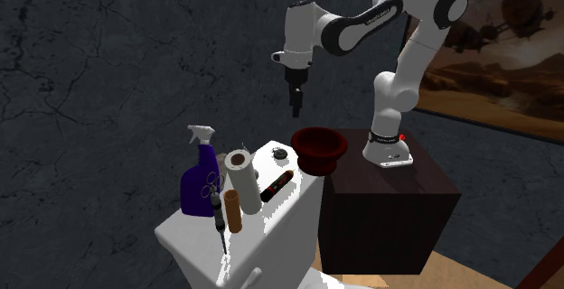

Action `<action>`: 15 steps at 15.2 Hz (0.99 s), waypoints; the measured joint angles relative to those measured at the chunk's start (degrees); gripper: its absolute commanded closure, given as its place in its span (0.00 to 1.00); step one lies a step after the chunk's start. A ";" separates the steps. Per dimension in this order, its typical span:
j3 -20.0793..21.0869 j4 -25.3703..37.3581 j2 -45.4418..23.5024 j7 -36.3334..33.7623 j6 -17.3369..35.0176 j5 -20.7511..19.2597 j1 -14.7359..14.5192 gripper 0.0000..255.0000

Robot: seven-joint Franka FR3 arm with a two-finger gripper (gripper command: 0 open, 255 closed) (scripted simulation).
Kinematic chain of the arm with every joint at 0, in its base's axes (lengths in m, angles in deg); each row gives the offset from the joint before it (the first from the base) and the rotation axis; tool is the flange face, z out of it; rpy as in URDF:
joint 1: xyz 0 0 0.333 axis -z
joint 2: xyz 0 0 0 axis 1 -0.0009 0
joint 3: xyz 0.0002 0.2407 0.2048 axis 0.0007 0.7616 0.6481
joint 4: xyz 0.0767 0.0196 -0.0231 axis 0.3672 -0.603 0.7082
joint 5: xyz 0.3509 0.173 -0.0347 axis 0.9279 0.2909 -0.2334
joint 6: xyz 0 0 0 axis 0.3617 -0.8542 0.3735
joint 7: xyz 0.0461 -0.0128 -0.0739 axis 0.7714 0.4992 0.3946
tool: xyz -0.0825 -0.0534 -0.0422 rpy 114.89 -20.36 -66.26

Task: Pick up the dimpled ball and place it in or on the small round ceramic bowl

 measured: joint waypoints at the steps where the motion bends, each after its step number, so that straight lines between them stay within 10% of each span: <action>1: 0.91 0.96 -2.02 -1.29 1.09 -0.35 -0.02 0.00; 15: 7.97 24.29 -33.91 -21.38 7.47 -14.38 -4.54 0.00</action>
